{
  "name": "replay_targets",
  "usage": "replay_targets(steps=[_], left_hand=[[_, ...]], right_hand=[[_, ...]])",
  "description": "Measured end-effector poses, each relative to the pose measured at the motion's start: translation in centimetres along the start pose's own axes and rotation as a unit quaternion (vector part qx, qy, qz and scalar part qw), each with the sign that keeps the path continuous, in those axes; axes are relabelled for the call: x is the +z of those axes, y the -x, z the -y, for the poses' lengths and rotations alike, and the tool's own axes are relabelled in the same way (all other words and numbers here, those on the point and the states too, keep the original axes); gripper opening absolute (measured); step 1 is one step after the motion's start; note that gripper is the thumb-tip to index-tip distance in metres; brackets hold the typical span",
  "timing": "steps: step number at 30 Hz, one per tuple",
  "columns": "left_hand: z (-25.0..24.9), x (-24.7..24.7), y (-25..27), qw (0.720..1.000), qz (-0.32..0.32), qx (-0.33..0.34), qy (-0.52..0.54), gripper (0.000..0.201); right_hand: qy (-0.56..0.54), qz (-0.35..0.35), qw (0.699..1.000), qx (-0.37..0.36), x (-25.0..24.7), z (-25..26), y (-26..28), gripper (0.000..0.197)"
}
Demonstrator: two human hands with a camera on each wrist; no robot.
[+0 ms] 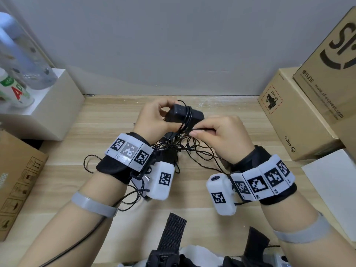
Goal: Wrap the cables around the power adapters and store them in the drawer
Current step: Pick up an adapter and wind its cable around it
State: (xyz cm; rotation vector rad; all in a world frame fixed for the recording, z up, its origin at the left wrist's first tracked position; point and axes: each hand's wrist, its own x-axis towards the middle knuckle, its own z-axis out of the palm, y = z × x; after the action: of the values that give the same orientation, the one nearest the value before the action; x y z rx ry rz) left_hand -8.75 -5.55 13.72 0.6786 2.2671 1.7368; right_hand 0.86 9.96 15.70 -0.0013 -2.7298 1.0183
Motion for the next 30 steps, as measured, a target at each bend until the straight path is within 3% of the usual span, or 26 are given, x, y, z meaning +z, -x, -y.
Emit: replay_targets(steps=[7,12,17,19,20,22,25,30], left_hand=[[0.2,-1.0,0.2,0.976,0.203,-0.074,0.017,0.037],[0.2,-1.1,0.5,0.951,0.264,-0.077,0.142,0.037],[-0.1,-0.6,0.4,0.948,0.187,-0.051,0.253,0.062],[-0.3,-0.3,0.3,0.95,0.145,-0.052,0.271,0.053],[-0.4,-0.2,0.4,0.951,0.123,-0.053,0.279,0.05],[-0.6,0.0,0.3,0.953,0.074,-0.06,0.289,0.048],[-1.0,0.1,0.2,0.952,0.011,-0.077,0.296,0.041],[-1.4,0.1,0.3,0.956,-0.028,-0.081,0.281,0.035]], right_hand=[[-0.039,-0.065,0.997,-0.011,-1.6,-0.8,-1.3,0.008],[-0.106,-0.036,0.993,0.033,-2.1,-2.0,-1.7,0.019],[-0.114,-0.019,0.99,0.083,-0.3,-2.7,-1.2,0.025],[-0.094,0.003,0.99,0.101,0.5,-2.7,-1.0,0.046],[-0.087,0.016,0.991,0.104,0.8,-2.6,-0.9,0.045],[-0.089,0.043,0.99,0.099,1.6,-2.5,-0.6,0.024],[-0.047,0.077,0.993,0.081,2.4,-2.2,-0.3,0.03],[0.015,0.133,0.99,0.046,2.9,-1.1,0.1,0.031]])
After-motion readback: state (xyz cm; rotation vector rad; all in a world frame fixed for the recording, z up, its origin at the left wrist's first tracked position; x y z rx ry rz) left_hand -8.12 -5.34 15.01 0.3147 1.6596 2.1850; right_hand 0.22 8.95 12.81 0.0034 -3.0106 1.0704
